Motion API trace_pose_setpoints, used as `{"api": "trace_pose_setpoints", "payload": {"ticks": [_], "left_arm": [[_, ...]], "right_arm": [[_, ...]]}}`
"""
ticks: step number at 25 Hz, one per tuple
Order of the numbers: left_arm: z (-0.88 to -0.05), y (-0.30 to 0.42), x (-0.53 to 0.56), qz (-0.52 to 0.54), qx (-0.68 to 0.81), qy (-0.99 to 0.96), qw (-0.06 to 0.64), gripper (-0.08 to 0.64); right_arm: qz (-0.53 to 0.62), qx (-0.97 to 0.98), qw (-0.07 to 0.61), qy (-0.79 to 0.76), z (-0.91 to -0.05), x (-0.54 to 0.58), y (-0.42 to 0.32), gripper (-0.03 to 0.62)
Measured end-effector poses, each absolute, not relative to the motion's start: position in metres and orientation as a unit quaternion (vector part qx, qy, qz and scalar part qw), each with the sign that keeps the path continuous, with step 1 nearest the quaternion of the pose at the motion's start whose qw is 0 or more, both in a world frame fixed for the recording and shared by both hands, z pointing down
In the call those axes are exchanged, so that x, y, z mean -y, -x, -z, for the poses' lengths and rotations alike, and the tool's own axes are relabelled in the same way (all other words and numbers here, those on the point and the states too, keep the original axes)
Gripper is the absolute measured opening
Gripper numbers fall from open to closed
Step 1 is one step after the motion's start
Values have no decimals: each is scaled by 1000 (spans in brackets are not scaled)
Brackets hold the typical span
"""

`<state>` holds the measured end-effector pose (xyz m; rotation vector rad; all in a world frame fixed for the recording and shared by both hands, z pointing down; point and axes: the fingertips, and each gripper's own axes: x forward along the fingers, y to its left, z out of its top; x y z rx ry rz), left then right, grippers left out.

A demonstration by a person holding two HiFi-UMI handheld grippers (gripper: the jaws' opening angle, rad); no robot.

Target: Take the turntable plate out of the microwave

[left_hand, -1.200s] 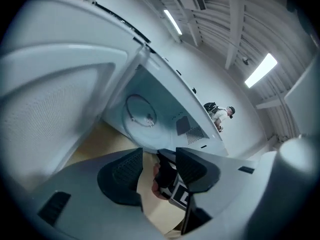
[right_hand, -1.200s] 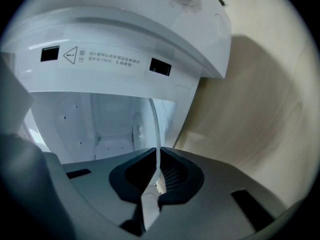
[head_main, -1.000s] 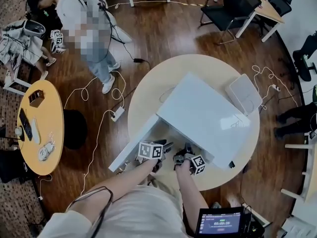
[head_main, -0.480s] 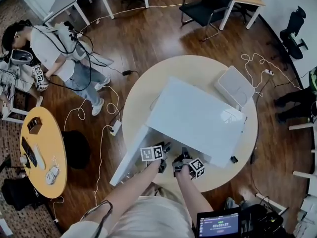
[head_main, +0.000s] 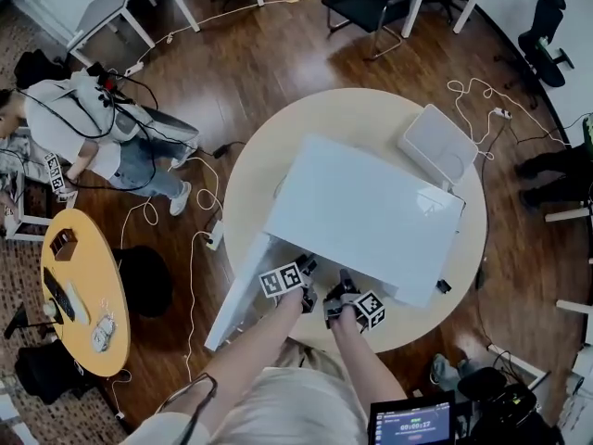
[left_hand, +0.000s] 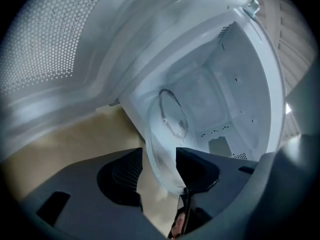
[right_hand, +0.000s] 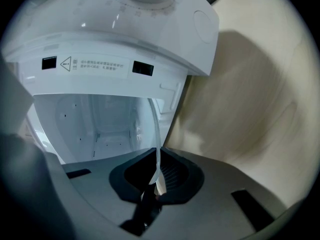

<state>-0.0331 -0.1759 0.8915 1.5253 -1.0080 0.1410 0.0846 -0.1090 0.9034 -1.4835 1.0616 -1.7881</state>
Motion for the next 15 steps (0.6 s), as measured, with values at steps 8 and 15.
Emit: {"api": "trace_pose_setpoints", "payload": {"ticks": [8, 15], "left_arm": [[-908, 32, 188, -34, 448, -648, 615, 198], [-913, 29, 186, -25, 447, -631, 633, 198]], "right_arm": [[673, -404, 288, 548, -909, 111, -88, 28], [676, -409, 288, 542, -906, 109, -91, 28]]}}
